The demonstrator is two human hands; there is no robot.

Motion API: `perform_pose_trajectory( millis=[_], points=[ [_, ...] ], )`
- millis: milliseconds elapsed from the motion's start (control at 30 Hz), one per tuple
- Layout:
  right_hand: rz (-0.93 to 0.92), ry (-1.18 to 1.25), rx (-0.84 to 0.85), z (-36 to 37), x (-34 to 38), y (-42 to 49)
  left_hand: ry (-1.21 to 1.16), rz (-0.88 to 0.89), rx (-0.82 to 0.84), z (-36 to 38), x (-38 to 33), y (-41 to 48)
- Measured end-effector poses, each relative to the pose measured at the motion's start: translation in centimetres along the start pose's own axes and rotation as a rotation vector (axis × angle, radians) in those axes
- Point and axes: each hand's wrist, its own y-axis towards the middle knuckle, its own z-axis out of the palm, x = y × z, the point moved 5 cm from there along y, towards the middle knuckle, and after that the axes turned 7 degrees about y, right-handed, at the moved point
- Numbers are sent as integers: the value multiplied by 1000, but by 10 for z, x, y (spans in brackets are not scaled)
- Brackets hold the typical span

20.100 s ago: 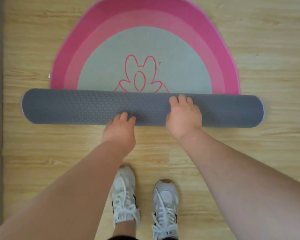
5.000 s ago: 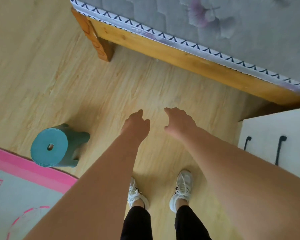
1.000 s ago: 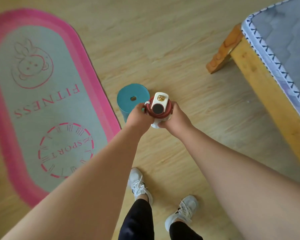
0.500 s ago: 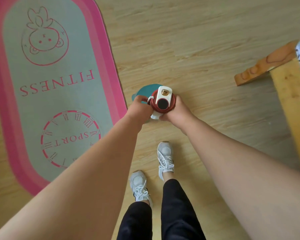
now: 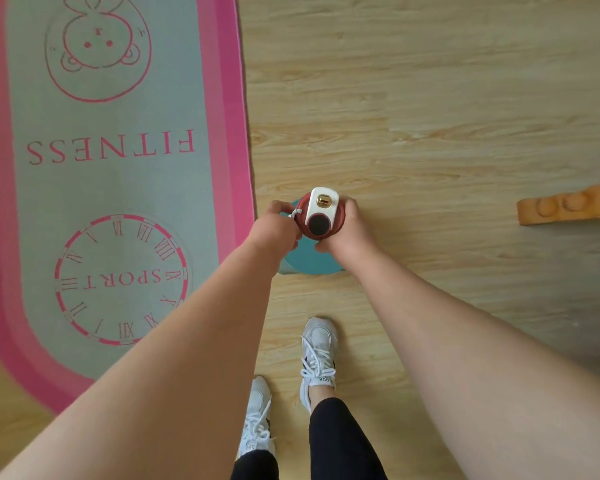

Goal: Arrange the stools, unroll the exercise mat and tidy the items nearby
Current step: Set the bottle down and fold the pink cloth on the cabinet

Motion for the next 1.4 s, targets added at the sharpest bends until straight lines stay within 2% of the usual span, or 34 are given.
perform_pose_trajectory(
  millis=[233,367,567,767,1167,1400],
  points=[
    [27,-16,9,5,-14,43,45,-30,23,18,2,35],
    [65,-6,32,1,-25,52,135,-28,43,30,2,46],
    [65,-32,64,-1,-26,58,147,-15,29,37,5,53],
    [108,-4,7,-3,-25,47,316,14,29,37,1,37],
    [26,14,-85,-32,-14,-44,418,144,25,25,7,-39],
    [-13,-55,-199,-66,-65,-147,720,361,139,67,20,-107]
  ],
)
